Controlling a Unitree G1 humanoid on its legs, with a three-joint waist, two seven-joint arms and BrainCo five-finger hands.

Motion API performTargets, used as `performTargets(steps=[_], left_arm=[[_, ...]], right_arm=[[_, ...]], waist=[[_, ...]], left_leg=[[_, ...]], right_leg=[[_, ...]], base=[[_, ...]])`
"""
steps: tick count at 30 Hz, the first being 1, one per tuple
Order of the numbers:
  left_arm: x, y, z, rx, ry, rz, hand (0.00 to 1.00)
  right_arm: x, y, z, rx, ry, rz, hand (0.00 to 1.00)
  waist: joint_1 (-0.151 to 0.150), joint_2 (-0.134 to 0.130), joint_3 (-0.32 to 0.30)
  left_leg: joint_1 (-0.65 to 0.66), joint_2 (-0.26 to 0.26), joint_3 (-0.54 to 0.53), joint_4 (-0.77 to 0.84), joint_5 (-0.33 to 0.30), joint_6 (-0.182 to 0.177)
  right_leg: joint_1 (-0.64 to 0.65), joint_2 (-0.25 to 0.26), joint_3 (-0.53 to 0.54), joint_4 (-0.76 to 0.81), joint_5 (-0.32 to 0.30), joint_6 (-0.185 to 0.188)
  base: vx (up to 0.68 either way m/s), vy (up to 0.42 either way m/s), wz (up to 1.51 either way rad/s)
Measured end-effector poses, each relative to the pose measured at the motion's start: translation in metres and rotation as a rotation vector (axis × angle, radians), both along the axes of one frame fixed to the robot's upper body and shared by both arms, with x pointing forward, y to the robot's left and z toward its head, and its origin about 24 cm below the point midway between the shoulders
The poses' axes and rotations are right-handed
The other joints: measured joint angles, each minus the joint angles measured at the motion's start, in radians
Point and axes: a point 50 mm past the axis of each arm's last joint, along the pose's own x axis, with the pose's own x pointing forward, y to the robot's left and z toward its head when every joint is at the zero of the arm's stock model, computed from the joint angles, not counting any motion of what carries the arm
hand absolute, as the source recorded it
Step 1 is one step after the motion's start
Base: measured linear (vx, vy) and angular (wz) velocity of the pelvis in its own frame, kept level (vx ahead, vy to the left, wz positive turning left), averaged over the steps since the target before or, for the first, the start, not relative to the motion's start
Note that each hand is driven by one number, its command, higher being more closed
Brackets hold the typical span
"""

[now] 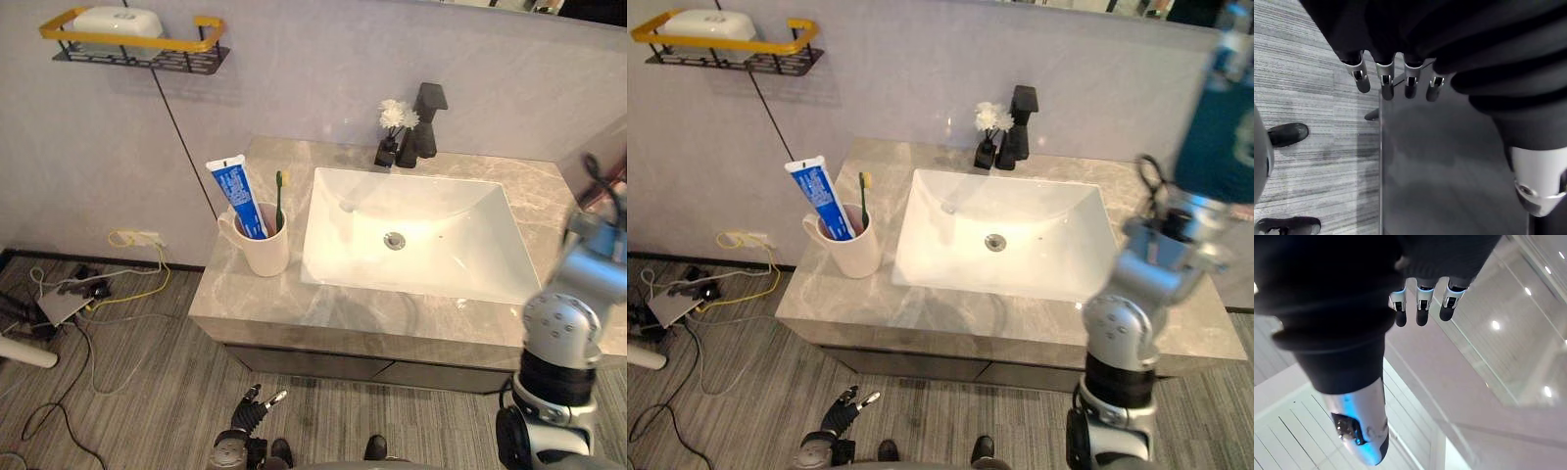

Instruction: Organize washtable

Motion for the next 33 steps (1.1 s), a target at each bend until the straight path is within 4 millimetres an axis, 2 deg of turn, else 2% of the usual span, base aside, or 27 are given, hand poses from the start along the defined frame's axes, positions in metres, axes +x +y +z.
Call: performTargets(steps=[4,5,6,7,10,13,14,17,20,24,28,33], left_arm=[[-0.006,-0.006,-0.004,-0.005,0.033,-0.013,0.00],[-0.006,-0.007,-0.004,-0.008,0.034,-0.013,0.00],[-0.007,-0.011,-0.005,-0.017,0.035,-0.012,0.00],[-0.007,-0.012,-0.005,-0.021,0.034,-0.012,0.00],[-0.008,-0.011,-0.005,-0.018,0.037,-0.010,0.00],[-0.008,-0.011,-0.005,-0.016,0.038,-0.010,0.00],[-0.008,-0.011,-0.005,-0.014,0.038,-0.011,0.00],[-0.011,-0.012,-0.006,-0.013,0.043,-0.004,0.00],[-0.012,-0.013,-0.006,-0.012,0.045,0.019,0.00],[-0.012,-0.015,-0.006,-0.023,0.043,0.051,0.00],[-0.012,-0.017,-0.006,-0.029,0.043,0.055,0.00],[-0.011,-0.017,-0.006,-0.032,0.044,0.057,0.00]], right_arm=[[-0.011,-0.035,-0.042,0.116,0.228,-0.214,0.00],[-0.013,-0.043,-0.058,0.148,0.327,-0.267,0.00],[-0.018,-0.054,-0.085,0.215,0.475,-0.341,0.00],[-0.023,-0.061,-0.103,0.273,0.551,-0.392,0.00],[-0.029,-0.070,-0.125,0.362,0.652,-0.454,0.00],[-0.038,-0.074,-0.146,0.409,0.737,-0.499,0.00],[-0.042,-0.076,-0.165,0.456,0.821,-0.519,0.00],[-0.053,-0.063,-0.216,0.615,1.016,-0.496,0.00],[-0.061,-0.042,-0.251,0.688,1.167,-0.436,0.00],[-0.069,-0.015,-0.280,0.714,1.321,-0.342,0.00],[-0.080,0.008,-0.322,0.759,1.526,-0.226,0.00],[-0.090,0.028,-0.353,0.765,1.682,-0.095,0.00]], waist=[[-0.034,0.020,-0.015],[-0.034,0.024,-0.020],[-0.035,0.032,-0.027],[-0.038,0.035,-0.029],[-0.054,0.036,-0.029],[-0.056,0.036,-0.034],[-0.055,0.034,-0.042],[-0.055,0.042,-0.053],[-0.053,0.045,-0.054],[-0.052,0.045,-0.057],[-0.046,0.045,-0.057],[-0.023,0.045,-0.056]], left_leg=[[0.000,0.004,0.012,0.000,-0.007,-0.002],[0.000,0.005,0.018,0.000,-0.010,-0.005],[0.000,0.006,0.026,0.001,-0.013,-0.008],[0.000,0.006,0.026,0.000,-0.013,-0.008],[-0.001,0.005,0.026,0.000,-0.014,-0.008],[-0.001,0.005,0.028,0.002,-0.015,-0.008],[-0.001,0.005,0.027,0.003,-0.015,-0.008],[0.000,0.006,0.029,0.004,-0.015,-0.007],[0.013,0.008,0.035,0.005,-0.015,-0.008],[0.022,0.011,0.052,0.004,-0.017,-0.008],[0.031,0.019,0.052,0.002,-0.017,-0.010],[0.033,0.026,0.048,0.001,-0.020,-0.016]], right_leg=[[-0.008,0.001,0.011,0.000,0.000,0.000],[-0.012,0.002,0.018,0.000,0.000,0.000],[-0.019,0.003,0.028,0.000,0.000,0.000],[-0.020,0.003,0.029,-0.001,0.000,0.000],[-0.020,0.003,0.029,-0.003,-0.001,0.001],[-0.020,0.003,0.030,-0.004,-0.001,0.001],[-0.020,0.003,0.029,-0.004,-0.001,0.001],[-0.018,0.002,0.028,-0.004,-0.001,0.001],[-0.005,0.002,0.028,-0.005,-0.002,0.003],[0.000,0.001,0.024,-0.005,-0.012,0.002],[0.011,0.002,0.016,-0.005,-0.015,-0.003],[0.013,0.017,0.014,-0.005,-0.014,-0.001]], base=[[0.01,-0.025,-0.12],[-0.01,-0.035,-0.20],[-0.02,-0.050,-0.19],[-0.02,-0.041,-0.12],[0.00,0.000,0.00],[-0.01,-0.012,0.00],[-0.02,-0.030,0.01],[-0.03,-0.037,0.00],[-0.05,-0.036,-0.02],[-0.06,-0.032,-0.05],[-0.02,-0.021,0.02],[0.01,-0.039,0.00]])
